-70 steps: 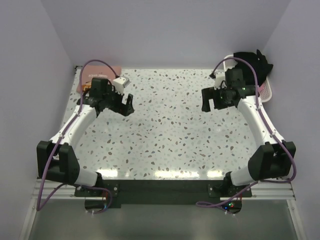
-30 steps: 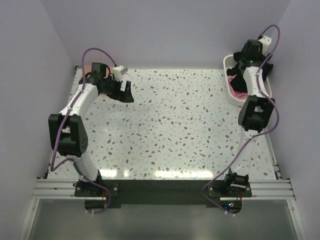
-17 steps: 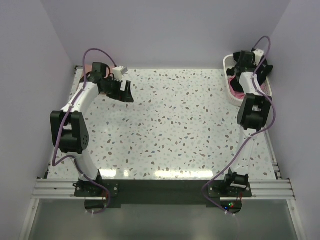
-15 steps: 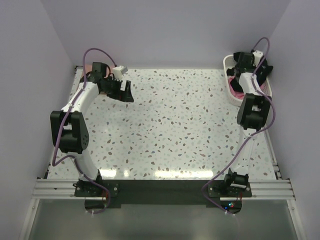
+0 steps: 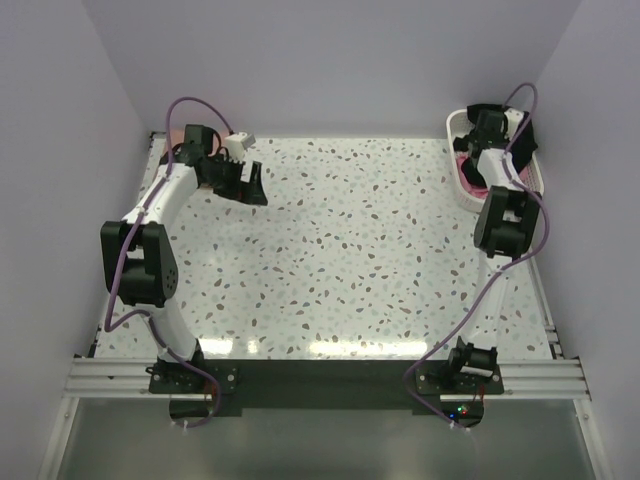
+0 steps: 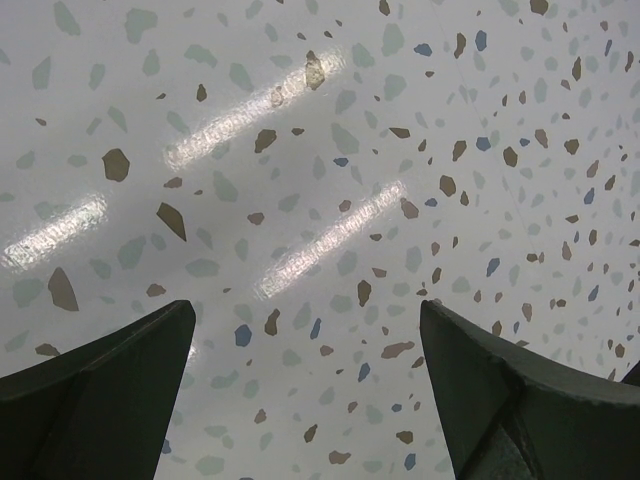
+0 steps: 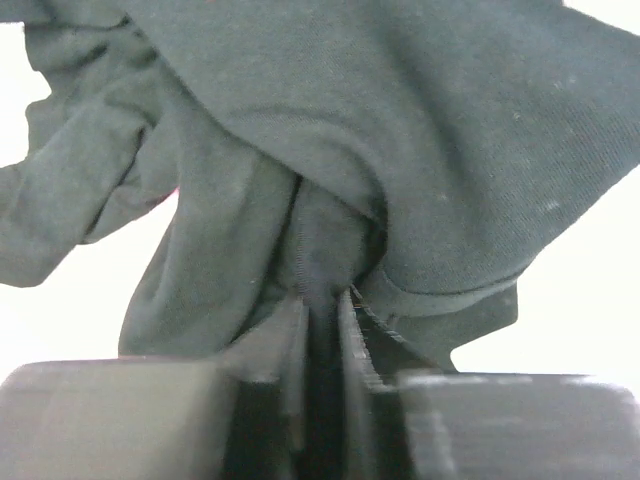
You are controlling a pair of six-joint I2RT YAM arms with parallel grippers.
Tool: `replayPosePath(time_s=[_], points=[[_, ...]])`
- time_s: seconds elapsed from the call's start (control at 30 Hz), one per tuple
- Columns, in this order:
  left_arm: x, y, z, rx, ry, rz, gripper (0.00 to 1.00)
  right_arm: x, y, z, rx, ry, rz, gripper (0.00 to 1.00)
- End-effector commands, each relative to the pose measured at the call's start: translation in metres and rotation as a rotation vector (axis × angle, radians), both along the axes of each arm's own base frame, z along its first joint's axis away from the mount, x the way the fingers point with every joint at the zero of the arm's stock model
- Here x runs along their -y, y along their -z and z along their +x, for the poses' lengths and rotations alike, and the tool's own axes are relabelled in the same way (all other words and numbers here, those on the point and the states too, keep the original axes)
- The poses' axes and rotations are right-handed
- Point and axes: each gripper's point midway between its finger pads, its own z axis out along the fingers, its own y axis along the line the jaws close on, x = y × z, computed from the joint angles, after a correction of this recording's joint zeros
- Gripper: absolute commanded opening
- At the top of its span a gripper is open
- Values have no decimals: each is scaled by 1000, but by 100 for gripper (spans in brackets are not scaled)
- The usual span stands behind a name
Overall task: Fold and stack the t-shirts
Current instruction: Grab the tshirt from the pile
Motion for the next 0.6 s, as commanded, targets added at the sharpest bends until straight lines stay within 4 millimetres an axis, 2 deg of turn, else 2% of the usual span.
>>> replayPosePath(time_s=[0.0,0.03,0.1,0.13,0.23,0.27,0.33,0.37,0.43,0.47,0.5,0.57], points=[[-1,-15,3,25,-11,-11,100,-6,-20,4,52,-24,54,6],[-2,-16,3,26,-11,-14,100,-13,-31,5,66,-56,76,0],[-1,-18,0,27,-5,-16,100,-17,-48,5,96,-66,97,0],[-1,-19,-1,26,-4,-17,100,-21,-68,4,129,-84,106,0],[-1,-21,-5,28,4,-17,100,-31,-100,0,186,-123,129,0],[-1,-24,-7,36,5,-19,100,-36,-126,-5,232,-149,135,0],[-1,-27,-9,49,6,-21,100,-40,-154,-10,287,-171,129,0],[-1,-28,-12,52,7,-23,100,-44,-180,-16,331,-189,124,0],[0,-31,-13,68,11,-31,100,-47,-196,-25,358,-213,113,0],[0,-32,-14,71,12,-32,100,-53,-217,-32,395,-237,112,0],[0,-34,-15,76,14,-38,100,-57,-216,-36,389,-254,120,0],[0,-36,-16,80,15,-46,100,-64,-230,-44,416,-280,128,0]])
